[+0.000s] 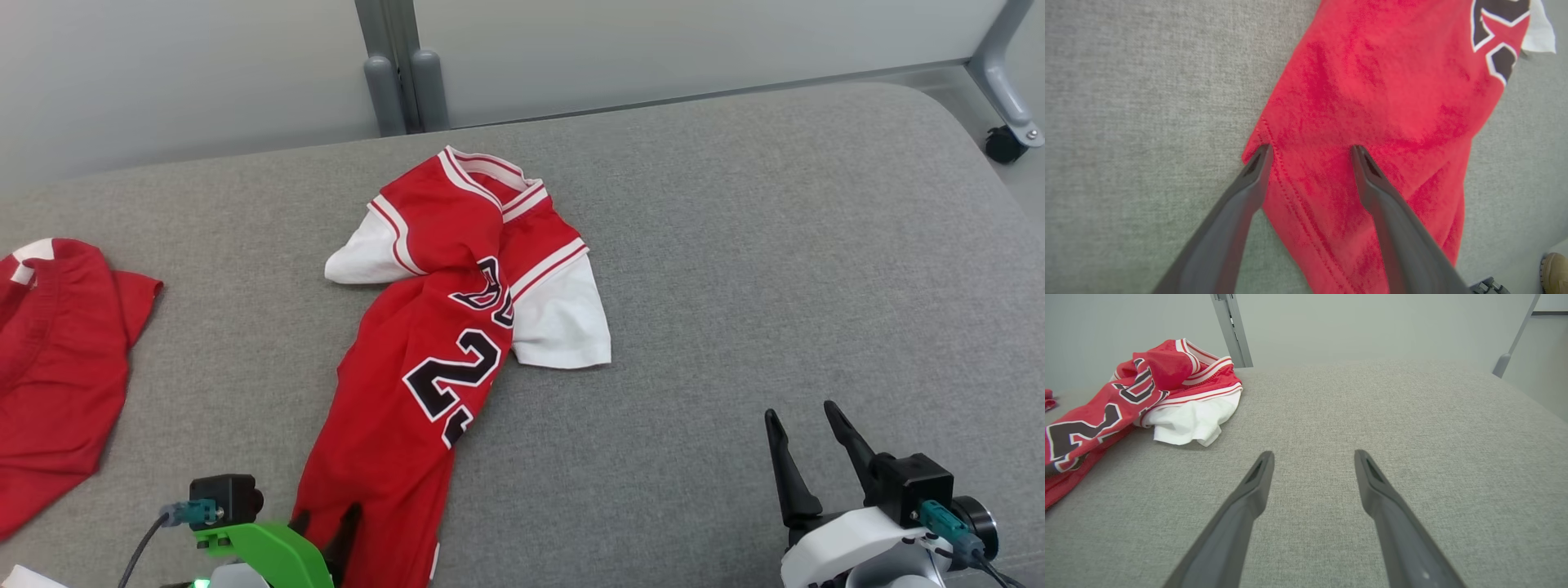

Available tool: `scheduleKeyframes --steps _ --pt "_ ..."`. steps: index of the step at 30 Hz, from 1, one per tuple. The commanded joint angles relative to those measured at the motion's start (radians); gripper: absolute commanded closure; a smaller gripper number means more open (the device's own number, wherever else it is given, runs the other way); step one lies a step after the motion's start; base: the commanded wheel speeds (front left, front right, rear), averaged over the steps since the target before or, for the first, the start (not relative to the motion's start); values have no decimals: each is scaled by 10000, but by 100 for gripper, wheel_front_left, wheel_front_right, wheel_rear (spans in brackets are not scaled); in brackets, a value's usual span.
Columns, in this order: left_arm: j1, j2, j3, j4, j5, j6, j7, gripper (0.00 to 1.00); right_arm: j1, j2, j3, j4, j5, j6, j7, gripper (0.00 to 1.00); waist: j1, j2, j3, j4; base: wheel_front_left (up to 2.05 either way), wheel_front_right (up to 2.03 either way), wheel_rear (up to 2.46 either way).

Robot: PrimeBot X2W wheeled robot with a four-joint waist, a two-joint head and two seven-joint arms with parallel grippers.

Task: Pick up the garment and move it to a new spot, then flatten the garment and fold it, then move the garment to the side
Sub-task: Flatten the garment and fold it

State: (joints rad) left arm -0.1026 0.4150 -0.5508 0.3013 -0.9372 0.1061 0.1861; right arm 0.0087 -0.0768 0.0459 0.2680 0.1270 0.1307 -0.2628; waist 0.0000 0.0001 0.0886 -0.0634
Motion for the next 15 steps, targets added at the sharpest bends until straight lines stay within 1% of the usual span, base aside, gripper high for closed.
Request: scheduleKeyframes --steps 1,2,4,11,12,15 --pt "-216 -58 23 375 64 -27 -155 95 8 -34 3 9 20 1 -31 0 0 -1 148 -152 0 0 0" --pt "-292 -132 38 640 99 3 -245 100 25 -31 -7 5 19 1 -31 0 0 -1 174 -178 0 0 0" --pt "-403 -258 -20 1103 159 -227 -474 100 50 -11 -16 -6 24 1 -31 0 0 -1 223 -259 0 0 0" --pt "-991 -372 265 2058 218 -654 -1371 100 -85 22 -28 -22 16 1 -31 0 0 -1 346 -390 0 0 0" --pt "-1074 -330 301 2173 303 -659 -1531 100 -117 22 -35 -18 11 1 -31 0 0 -1 335 -402 0 0 0" --pt "-1410 -219 499 2390 541 -482 -2089 100 -148 10 -55 -8 -7 1 -31 0 0 -1 288 -416 0 0 0"
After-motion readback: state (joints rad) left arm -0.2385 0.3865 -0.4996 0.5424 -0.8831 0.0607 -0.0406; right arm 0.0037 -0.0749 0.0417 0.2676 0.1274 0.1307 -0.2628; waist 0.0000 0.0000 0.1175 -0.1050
